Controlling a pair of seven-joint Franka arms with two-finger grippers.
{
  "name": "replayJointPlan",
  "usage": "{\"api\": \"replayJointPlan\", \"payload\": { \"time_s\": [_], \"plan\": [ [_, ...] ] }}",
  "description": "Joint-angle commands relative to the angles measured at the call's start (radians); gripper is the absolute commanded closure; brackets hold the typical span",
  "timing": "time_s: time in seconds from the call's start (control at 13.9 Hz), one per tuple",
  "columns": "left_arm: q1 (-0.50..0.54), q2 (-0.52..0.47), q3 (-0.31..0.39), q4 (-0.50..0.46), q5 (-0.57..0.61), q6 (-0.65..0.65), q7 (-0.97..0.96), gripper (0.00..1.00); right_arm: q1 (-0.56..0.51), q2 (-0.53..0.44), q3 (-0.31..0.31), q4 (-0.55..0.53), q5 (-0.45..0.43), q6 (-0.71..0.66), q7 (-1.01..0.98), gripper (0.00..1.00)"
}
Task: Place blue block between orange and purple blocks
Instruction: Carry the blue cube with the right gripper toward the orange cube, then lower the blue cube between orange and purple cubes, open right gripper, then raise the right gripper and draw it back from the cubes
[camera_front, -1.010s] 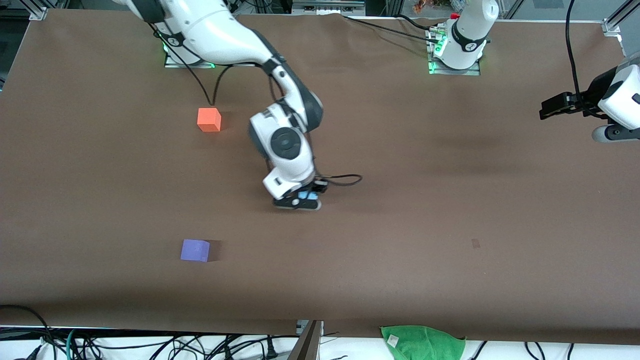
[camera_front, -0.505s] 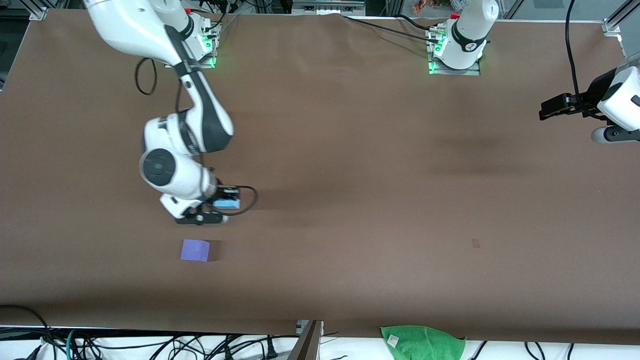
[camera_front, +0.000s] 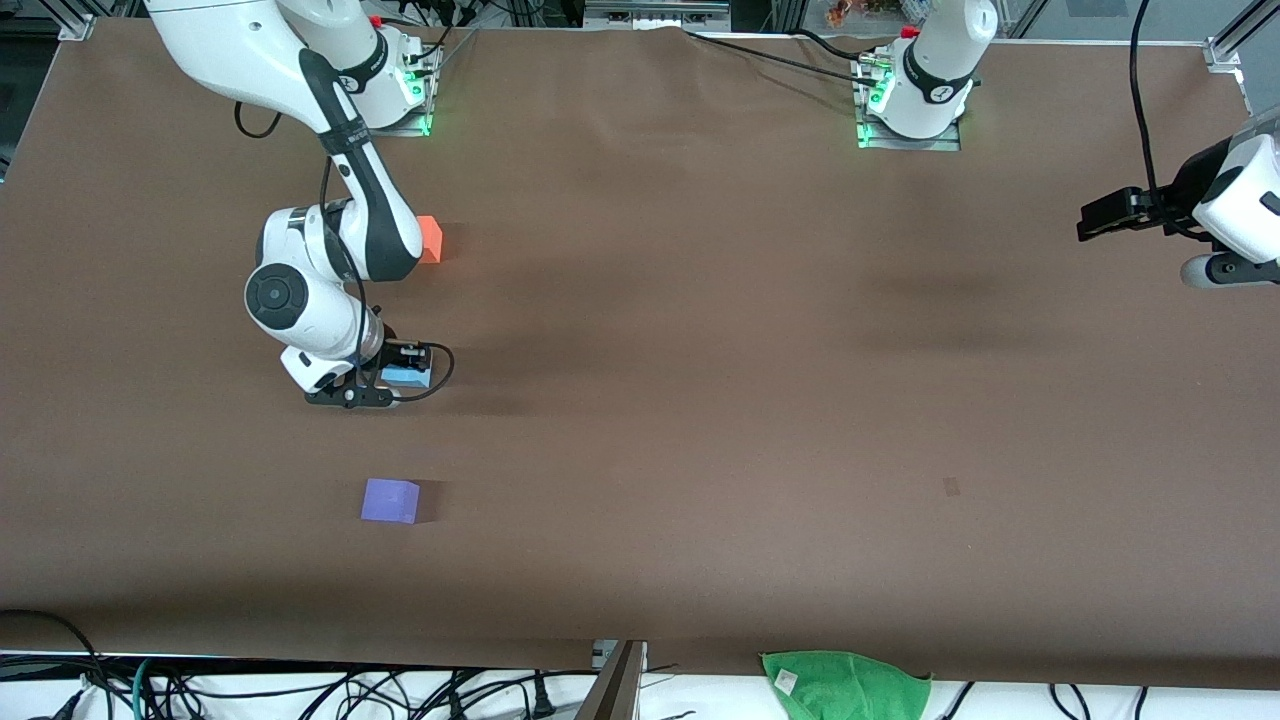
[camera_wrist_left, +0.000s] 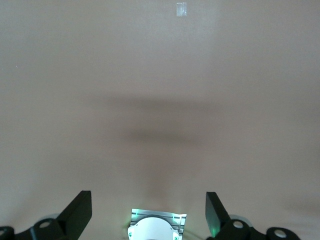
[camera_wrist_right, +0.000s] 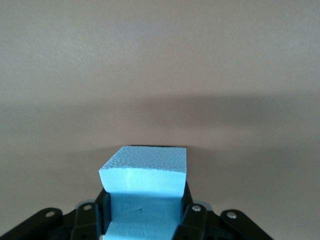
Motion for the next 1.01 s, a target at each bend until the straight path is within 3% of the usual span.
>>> {"api": "replayJointPlan", "payload": {
  "time_s": [0.0, 0.07, 0.14, 0.22, 0.65, 0.79, 0.94],
  "plan": [
    [-0.008, 0.002, 0.005, 0.01, -0.019, -0.005, 0.014, 0.0, 0.002, -0.039, -0.01, -0.05, 0.024, 0.028, -0.015, 0.63],
    [-0.008, 0.002, 0.005, 0.01, -0.019, -0.005, 0.015, 0.0, 0.002, -0.038, -0.01, -0.049, 0.024, 0.028, -0.015, 0.58],
    [-0.009, 0.002, 0.005, 0.012, -0.015, -0.005, 0.018, 0.0, 0.0, -0.038, -0.01, -0.049, 0.024, 0.028, -0.015, 0.46],
    [-0.011, 0.005, 0.005, 0.025, -0.015, -0.005, 0.018, 0.0, 0.0, -0.038, -0.01, -0.049, 0.024, 0.028, -0.018, 0.03],
    [-0.006, 0.02, 0.005, 0.03, -0.016, -0.005, 0.018, 0.0, -0.006, -0.085, -0.027, -0.01, 0.022, 0.004, -0.037, 0.0],
    [-0.006, 0.02, 0.005, 0.03, -0.018, -0.005, 0.017, 0.0, -0.006, -0.13, -0.025, 0.028, 0.022, -0.074, -0.031, 0.0],
    [-0.009, 0.02, 0.004, 0.031, -0.01, -0.005, 0.014, 0.0, -0.006, -0.168, -0.024, 0.144, 0.022, -0.25, -0.024, 0.0]
  ]
}}
